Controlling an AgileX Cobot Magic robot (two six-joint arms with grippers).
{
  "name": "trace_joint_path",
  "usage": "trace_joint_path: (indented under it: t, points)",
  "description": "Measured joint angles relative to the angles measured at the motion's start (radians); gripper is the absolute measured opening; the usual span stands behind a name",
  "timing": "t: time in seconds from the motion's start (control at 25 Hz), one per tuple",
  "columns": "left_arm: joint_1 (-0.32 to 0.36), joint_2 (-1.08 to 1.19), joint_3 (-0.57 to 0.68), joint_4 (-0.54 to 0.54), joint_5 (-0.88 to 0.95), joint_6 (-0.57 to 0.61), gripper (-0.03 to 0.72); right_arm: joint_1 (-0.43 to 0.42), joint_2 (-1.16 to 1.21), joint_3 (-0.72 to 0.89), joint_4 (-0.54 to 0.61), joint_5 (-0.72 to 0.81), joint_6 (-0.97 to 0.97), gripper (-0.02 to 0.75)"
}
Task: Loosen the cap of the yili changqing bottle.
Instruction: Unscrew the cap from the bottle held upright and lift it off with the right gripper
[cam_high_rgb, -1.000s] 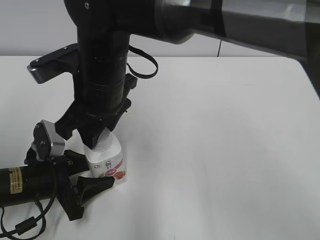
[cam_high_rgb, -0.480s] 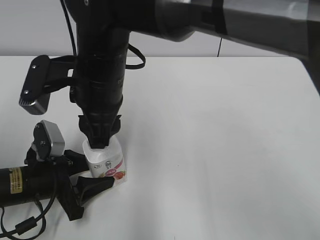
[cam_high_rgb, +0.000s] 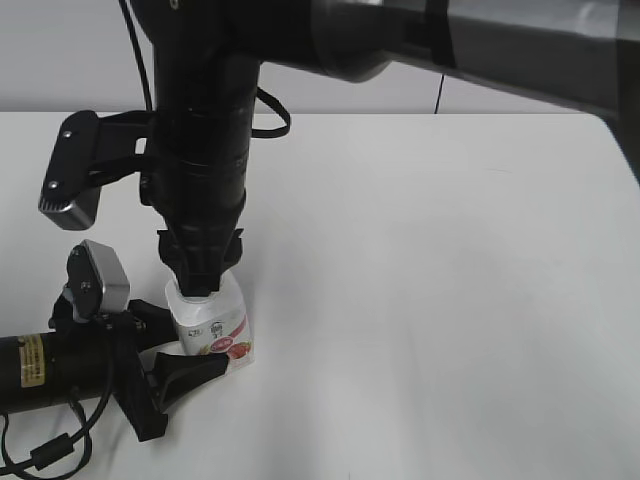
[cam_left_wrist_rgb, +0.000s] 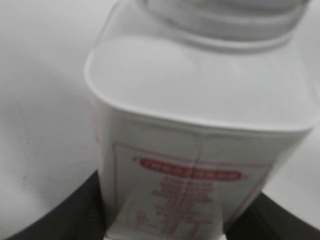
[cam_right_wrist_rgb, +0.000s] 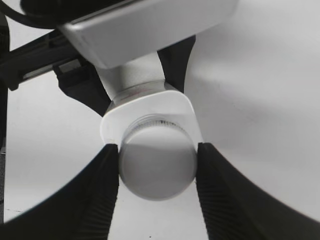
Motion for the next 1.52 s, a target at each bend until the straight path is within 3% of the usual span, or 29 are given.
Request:
trace_joint_path:
  t: [0.28,0.68,0.88,1.2,1.52]
  points:
    - [0.0,0.0,0.0,0.0,0.0,0.0,0.403,0.0,-0.004,0.001,0.002,0.0,0.03,0.468]
    - [0.0,0.0,0.0,0.0,0.0,0.0,0.403,0.0,-0.056,-0.037,0.009,0.0,0.197,0.474]
    - [0.0,0.0,0.0,-0.001,0.0,0.0,0.403,0.001,-0.097,-0.038,0.009,0.0,0.493,0.474]
    - [0.0,0.0,0.0,-0.001,0.0,0.0,0.403,0.001,-0.1,-0.034,0.009,0.0,1.181,0.474]
    - [0.0,0.0,0.0,-0.001,0.0,-0.001,0.403,0.001,-0.078,-0.012,0.009,0.0,1.27,0.474]
